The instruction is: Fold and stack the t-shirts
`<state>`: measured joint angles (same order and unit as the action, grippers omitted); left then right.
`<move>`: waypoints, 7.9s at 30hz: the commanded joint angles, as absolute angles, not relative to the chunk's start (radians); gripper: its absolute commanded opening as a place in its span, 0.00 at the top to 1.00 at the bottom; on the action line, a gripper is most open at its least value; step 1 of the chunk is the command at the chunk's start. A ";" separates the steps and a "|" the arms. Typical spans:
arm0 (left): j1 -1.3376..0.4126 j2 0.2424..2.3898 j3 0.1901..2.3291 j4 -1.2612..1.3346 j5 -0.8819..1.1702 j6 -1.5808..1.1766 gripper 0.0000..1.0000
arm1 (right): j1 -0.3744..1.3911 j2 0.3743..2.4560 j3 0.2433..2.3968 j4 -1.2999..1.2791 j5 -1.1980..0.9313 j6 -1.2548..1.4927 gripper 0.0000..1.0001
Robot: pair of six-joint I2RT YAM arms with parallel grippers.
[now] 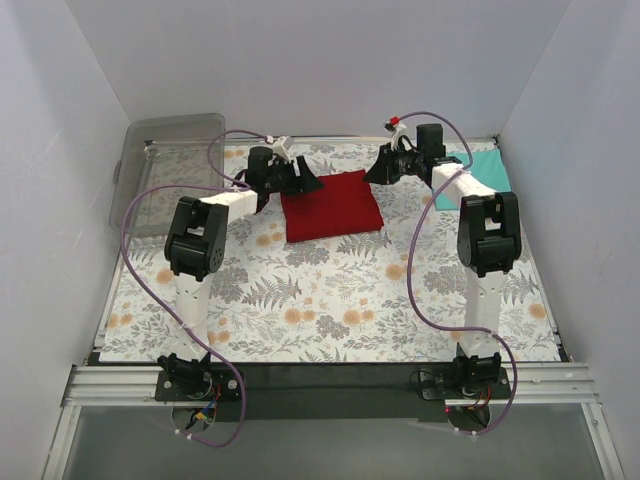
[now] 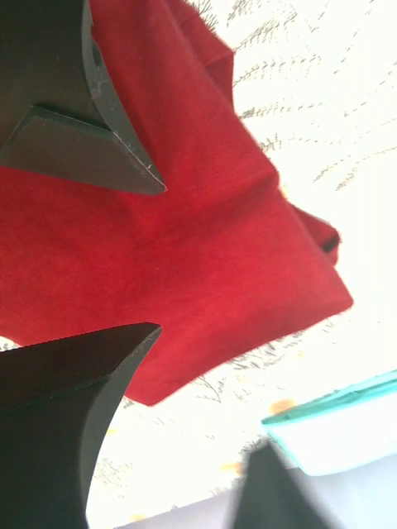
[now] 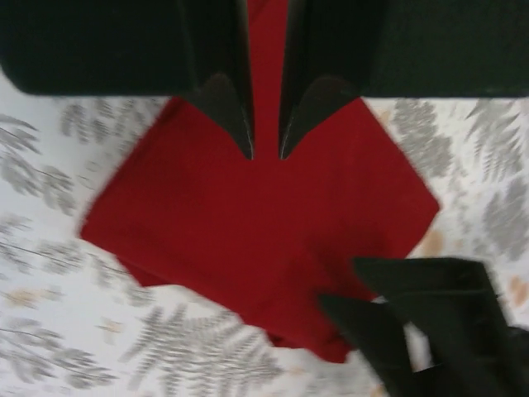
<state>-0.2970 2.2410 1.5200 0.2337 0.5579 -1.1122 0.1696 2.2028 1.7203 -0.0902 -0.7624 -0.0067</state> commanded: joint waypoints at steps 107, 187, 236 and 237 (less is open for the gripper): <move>-0.176 0.658 0.523 -0.066 0.488 -1.088 0.36 | 0.152 2.074 1.640 -0.321 -0.870 -0.049 0.99; -0.176 0.640 0.514 -0.058 0.499 -1.088 0.36 | 0.115 2.324 1.764 -0.540 -0.569 -0.037 0.99; -0.176 0.646 0.495 -0.063 0.497 -1.068 0.36 | -0.044 2.132 2.109 -0.617 -0.420 -0.442 0.99; -0.176 0.647 0.495 -0.063 0.497 -1.068 0.36 | -0.044 2.134 2.112 -0.618 -0.416 -0.446 0.99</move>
